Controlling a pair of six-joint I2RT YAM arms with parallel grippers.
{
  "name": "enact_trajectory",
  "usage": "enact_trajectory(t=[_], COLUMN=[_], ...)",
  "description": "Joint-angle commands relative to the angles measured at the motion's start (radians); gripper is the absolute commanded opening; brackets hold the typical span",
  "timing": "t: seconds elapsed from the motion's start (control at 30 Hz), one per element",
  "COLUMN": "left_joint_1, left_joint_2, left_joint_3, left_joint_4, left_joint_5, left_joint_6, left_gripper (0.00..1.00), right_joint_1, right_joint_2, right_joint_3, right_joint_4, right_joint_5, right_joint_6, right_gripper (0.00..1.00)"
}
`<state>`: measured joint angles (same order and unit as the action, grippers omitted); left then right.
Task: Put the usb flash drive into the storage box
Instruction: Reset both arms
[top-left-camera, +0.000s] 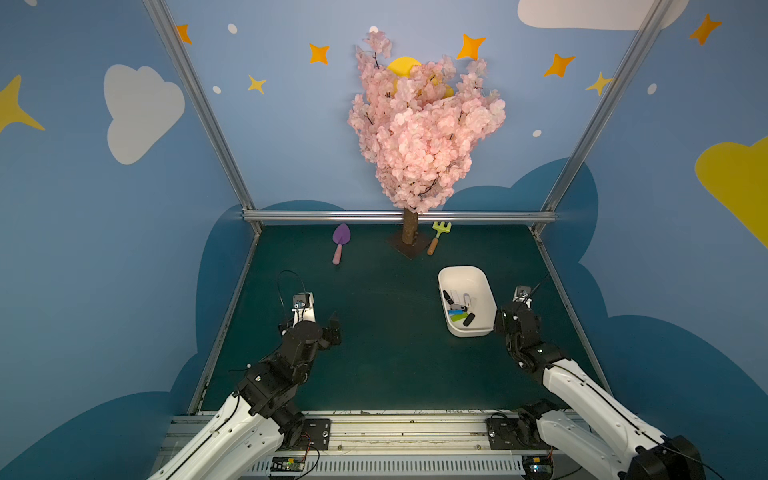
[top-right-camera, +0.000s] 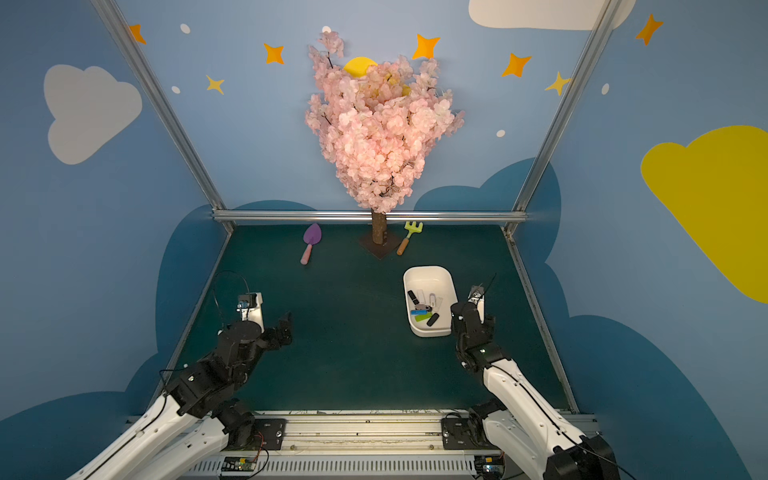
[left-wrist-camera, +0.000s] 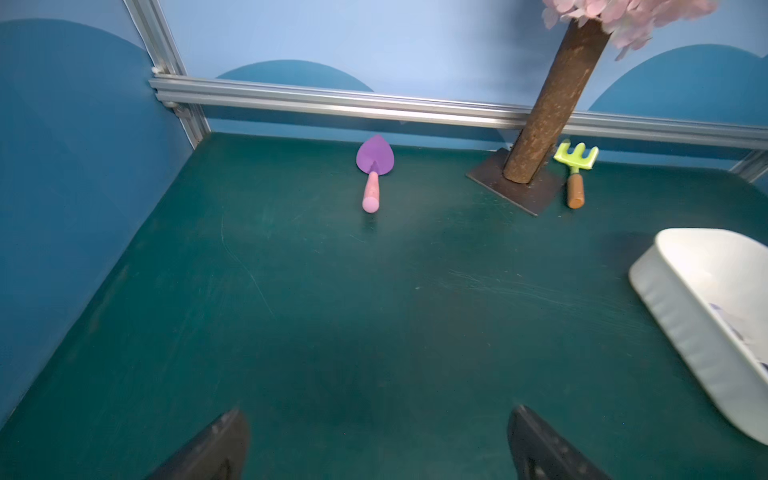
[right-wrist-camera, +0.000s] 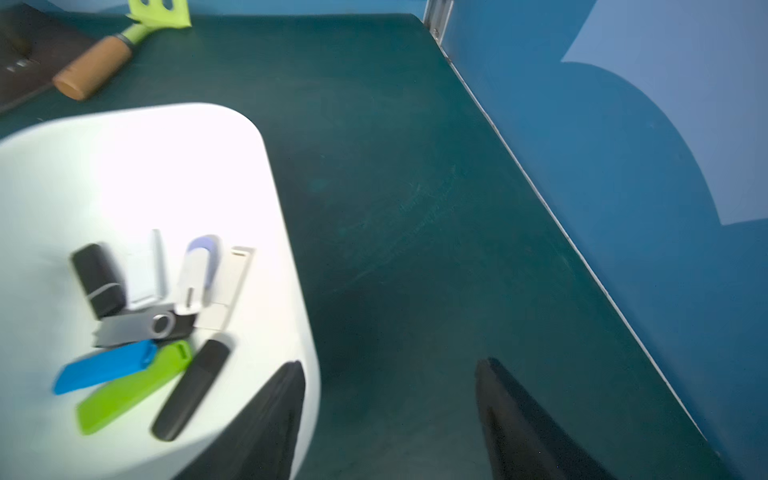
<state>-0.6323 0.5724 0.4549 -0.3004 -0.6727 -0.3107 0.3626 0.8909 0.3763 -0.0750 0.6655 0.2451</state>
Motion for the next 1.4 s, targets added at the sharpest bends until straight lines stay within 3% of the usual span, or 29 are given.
enact_trajectory(t=[0.0,0.07,0.17,0.23,0.3,0.37,0.5,0.57,0.67,0.73,0.8,0.87,0.93,0.97,1.37], left_joint_1=[0.058,0.162,0.382,0.517,0.589,0.602,0.603,0.614,0.606,0.589,0.574,0.581,0.635,0.66,0.662], left_joint_2=[0.038,0.09,0.19,0.313,0.49,0.641,0.875,0.946,0.921,0.97,1.01,0.986,0.965,0.976,0.966], left_joint_3=[-0.159,-0.251,-0.266,-0.269,-0.23,-0.164,-0.02,0.001,-0.07,-0.142,-0.181,-0.125,-0.051,-0.048,-0.053], left_joint_4=[0.494,0.678,0.754,0.869,0.962,0.998,0.996,1.019,1.107,1.296,1.422,1.287,1.109,1.115,1.112], left_joint_5=[-0.048,0.024,0.224,0.367,0.415,0.436,0.434,0.441,0.522,0.611,0.578,0.573,0.645,0.683,0.694], left_joint_6=[0.29,0.306,0.238,0.203,0.21,0.212,0.277,0.269,0.309,0.374,0.378,0.364,0.323,0.305,0.31], left_gripper=[1.0,1.0,1.0,1.0,1.0,1.0,0.99,0.99,0.99,1.0,1.0,1.0,1.0,1.0,1.0], right_joint_1=[-0.038,-0.065,-0.093,-0.092,-0.111,-0.11,-0.118,-0.117,-0.152,-0.215,-0.245,-0.286,-0.293,-0.293,-0.29], right_joint_2=[0.01,0.067,0.204,0.273,0.323,0.377,0.547,0.584,0.556,0.555,0.579,0.582,0.581,0.58,0.575], right_joint_3=[-0.036,-0.032,-0.057,-0.03,-0.031,-0.008,-0.104,-0.106,-0.077,-0.033,0.063,0.076,0.079,0.078,0.072], right_joint_4=[0.26,0.281,0.481,0.534,0.634,0.674,1.096,1.151,1.041,0.907,0.74,0.704,0.695,0.698,0.702], right_joint_5=[0.032,-0.005,-0.015,0.016,-0.051,-0.047,-0.131,-0.151,-0.233,-0.351,-0.383,-0.451,-0.461,-0.459,-0.458], right_joint_6=[-0.059,-0.089,-0.098,-0.104,-0.152,-0.226,-0.327,-0.349,-0.299,-0.274,-0.243,-0.226,-0.229,-0.23,-0.232], right_gripper=[0.69,0.69,0.69,0.69,0.68,0.65,0.63,0.61,0.6,0.6,0.61,0.7,0.82,0.98,0.98])
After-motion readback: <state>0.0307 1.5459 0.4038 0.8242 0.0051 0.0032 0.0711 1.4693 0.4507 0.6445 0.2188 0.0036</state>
